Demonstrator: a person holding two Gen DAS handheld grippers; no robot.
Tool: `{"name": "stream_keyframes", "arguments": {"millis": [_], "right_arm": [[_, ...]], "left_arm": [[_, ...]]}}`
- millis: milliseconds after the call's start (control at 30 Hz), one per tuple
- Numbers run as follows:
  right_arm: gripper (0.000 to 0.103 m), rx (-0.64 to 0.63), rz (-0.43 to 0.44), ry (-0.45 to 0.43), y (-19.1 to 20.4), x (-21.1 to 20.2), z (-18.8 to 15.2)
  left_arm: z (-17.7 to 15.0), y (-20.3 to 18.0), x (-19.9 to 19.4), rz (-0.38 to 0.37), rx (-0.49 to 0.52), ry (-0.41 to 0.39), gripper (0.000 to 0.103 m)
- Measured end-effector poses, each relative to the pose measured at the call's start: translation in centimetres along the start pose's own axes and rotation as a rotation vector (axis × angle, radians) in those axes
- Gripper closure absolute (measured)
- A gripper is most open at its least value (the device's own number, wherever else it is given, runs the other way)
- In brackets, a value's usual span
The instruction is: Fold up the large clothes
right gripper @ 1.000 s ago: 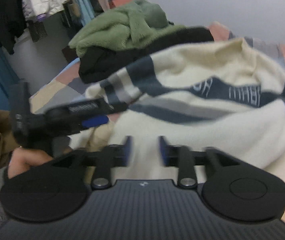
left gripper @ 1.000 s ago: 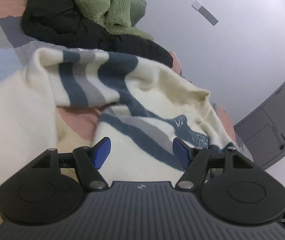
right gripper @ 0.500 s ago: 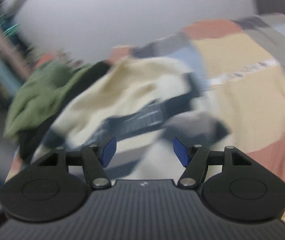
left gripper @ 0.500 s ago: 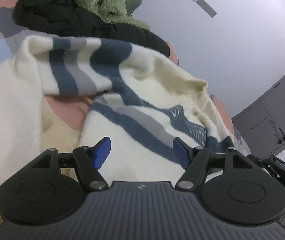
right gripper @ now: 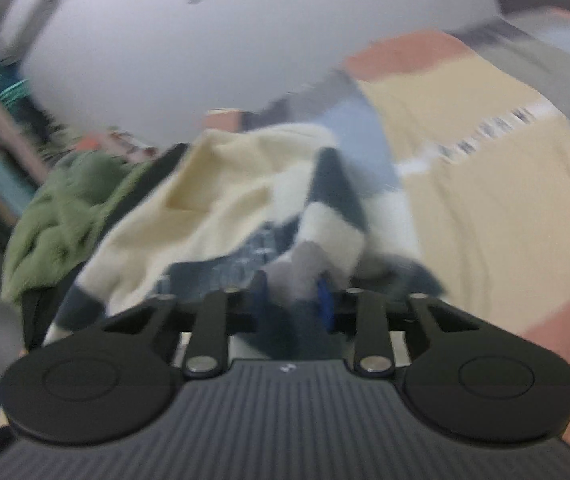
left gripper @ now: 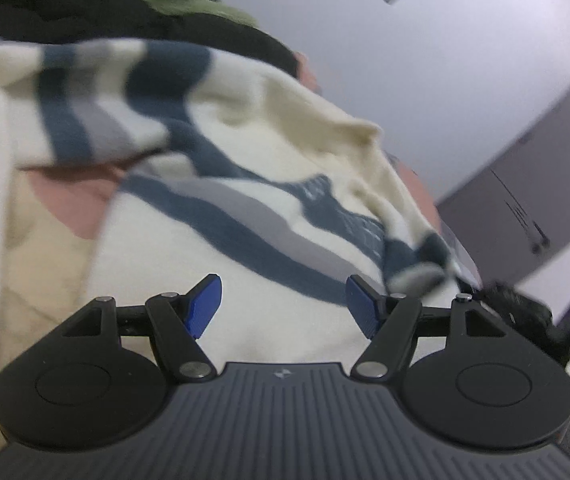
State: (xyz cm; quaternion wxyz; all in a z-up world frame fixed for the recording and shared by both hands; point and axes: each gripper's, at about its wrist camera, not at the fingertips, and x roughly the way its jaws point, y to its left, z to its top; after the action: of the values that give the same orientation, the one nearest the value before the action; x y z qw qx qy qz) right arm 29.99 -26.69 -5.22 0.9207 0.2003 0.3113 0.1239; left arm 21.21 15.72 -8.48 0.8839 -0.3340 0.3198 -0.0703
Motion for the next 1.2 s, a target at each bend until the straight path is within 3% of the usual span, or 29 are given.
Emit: {"name": "stream_keyframes", "arguments": {"millis": [167, 467, 500, 533, 567, 600, 633, 733, 1033, 1100, 1167, 1200], "right_arm": [[0.076, -0.06, 0.128, -0.004, 1.9, 1.5, -0.2], [0.074, -0.033, 0.131, 0.138, 1.1, 6.0, -2.1], [0.072, -0.027, 0.134, 0.14, 0.9, 5.8, -2.0], [0.062, -0.019, 0.135, 0.144, 0.9, 5.5, -1.7], [0.056, -0.007, 0.141, 0.145, 0.7, 5.2, -1.4], [0.041, 0.005, 0.15, 0.143, 0.6, 4.9, -1.3], [0.033, 0.019, 0.164, 0.142, 0.4, 4.5, -1.1], [0.032, 0.04, 0.176, 0.132, 0.1, 3.0, -0.8], [0.032, 0.024, -0.013, 0.124, -1.0, 0.3, -1.2], [0.032, 0.049, -0.006, 0.114, -1.6, 0.0, -1.2], [0.032, 0.081, 0.01, 0.105, -2.1, -0.1, -1.2], [0.032, 0.094, 0.018, 0.102, -2.3, 0.0, -1.2]], "left_arm": [[-1.4, -2.6, 1.0, -0.103, 0.109, 0.037, 0.03], [-4.9, -6.9, 2.9, -0.218, 0.346, 0.108, 0.03], [-5.2, -7.3, 3.0, -0.225, 0.367, 0.113, 0.03], [-5.5, -7.5, 3.3, -0.228, 0.389, 0.121, 0.03], [-5.9, -7.8, 3.6, -0.225, 0.41, 0.129, 0.03], [-6.2, -8.0, 3.8, -0.22, 0.425, 0.136, 0.03], [-6.7, -8.2, 4.1, -0.207, 0.448, 0.145, 0.03], [-7.9, -8.9, 4.8, -0.161, 0.512, 0.162, 0.03], [-10.7, -9.8, 6.5, -0.037, 0.671, 0.202, 0.031], [-11.0, -10.0, 6.8, -0.005, 0.703, 0.195, 0.04], [-11.0, -9.9, 6.9, 0.046, 0.713, 0.182, 0.064], [-10.6, -9.7, 7.0, 0.061, 0.702, 0.175, 0.081]]}}
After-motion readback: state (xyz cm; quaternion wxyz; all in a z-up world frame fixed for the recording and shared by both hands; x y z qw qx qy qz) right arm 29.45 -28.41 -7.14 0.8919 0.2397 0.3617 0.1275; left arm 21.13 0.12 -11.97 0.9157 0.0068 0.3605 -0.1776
